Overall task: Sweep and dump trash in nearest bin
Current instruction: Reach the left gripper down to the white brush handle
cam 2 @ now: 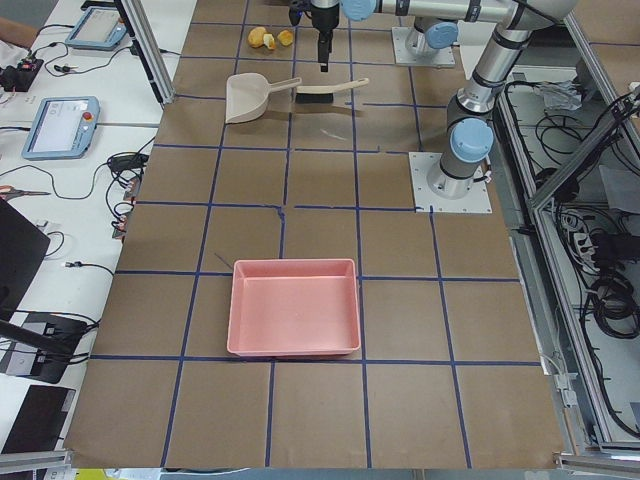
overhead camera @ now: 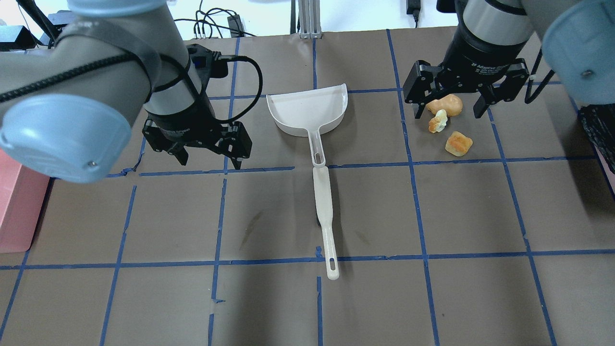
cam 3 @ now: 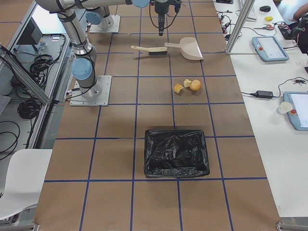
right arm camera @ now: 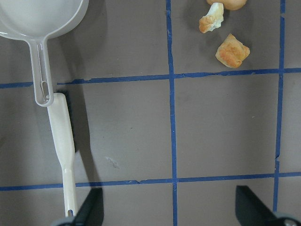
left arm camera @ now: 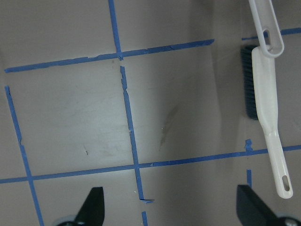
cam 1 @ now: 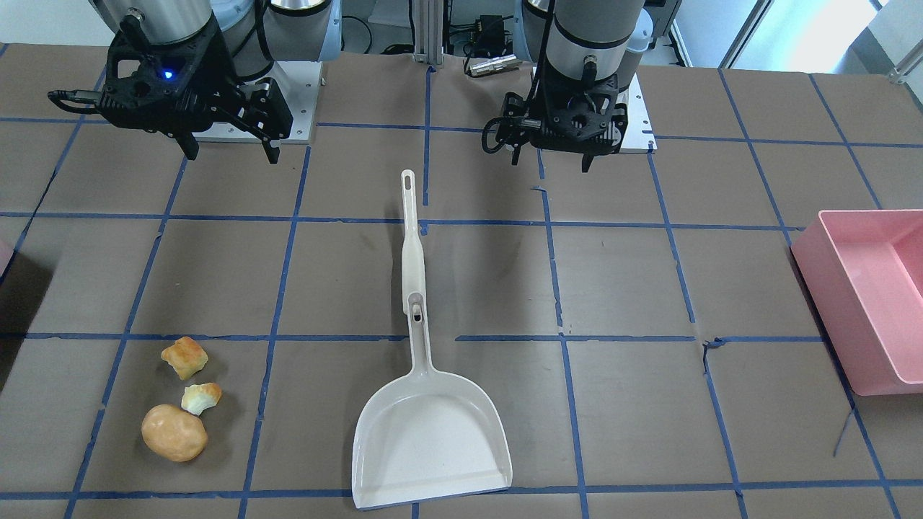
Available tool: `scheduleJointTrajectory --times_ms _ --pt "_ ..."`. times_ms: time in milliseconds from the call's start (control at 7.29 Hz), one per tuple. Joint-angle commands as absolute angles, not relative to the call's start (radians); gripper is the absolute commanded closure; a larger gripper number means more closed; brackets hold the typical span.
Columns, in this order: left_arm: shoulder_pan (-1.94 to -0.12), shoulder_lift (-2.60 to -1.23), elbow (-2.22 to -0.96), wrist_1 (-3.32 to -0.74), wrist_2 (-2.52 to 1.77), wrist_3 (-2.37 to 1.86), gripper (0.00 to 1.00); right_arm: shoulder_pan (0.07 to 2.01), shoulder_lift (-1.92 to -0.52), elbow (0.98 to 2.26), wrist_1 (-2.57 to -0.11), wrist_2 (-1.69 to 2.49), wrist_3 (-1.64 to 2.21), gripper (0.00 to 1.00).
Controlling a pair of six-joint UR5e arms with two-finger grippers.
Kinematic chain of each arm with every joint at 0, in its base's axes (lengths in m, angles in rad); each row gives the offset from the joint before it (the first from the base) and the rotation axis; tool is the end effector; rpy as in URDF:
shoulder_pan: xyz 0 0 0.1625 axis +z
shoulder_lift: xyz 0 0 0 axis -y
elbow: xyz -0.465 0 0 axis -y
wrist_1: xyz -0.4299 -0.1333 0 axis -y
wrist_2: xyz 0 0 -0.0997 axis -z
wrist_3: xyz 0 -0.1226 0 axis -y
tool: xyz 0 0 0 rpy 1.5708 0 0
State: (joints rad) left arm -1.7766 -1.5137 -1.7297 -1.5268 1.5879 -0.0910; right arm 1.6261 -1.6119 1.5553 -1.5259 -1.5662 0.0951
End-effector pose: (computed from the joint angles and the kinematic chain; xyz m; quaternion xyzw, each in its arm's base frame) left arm -0.2293 -0.4564 0.4549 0.0576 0.9979 0.0273 0.0127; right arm 0.1619 -0.5031 0.5300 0.0199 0.9998 -0.0057 0.0027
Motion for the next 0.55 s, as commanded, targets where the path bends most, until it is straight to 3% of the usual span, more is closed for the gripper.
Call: scheduleJointTrajectory --times_ms 0,412 --pt "-1.886 -1.482 -1.880 -1.398 1.586 -0.249 0.00 1.626 -1.612 1.555 -1.529 -1.566 0.097 0.00" --pt "-2.075 -1.512 -1.983 -1.210 1.523 -0.383 0.01 1.626 -1.611 1.557 -1.529 -1.566 0.097 0.00"
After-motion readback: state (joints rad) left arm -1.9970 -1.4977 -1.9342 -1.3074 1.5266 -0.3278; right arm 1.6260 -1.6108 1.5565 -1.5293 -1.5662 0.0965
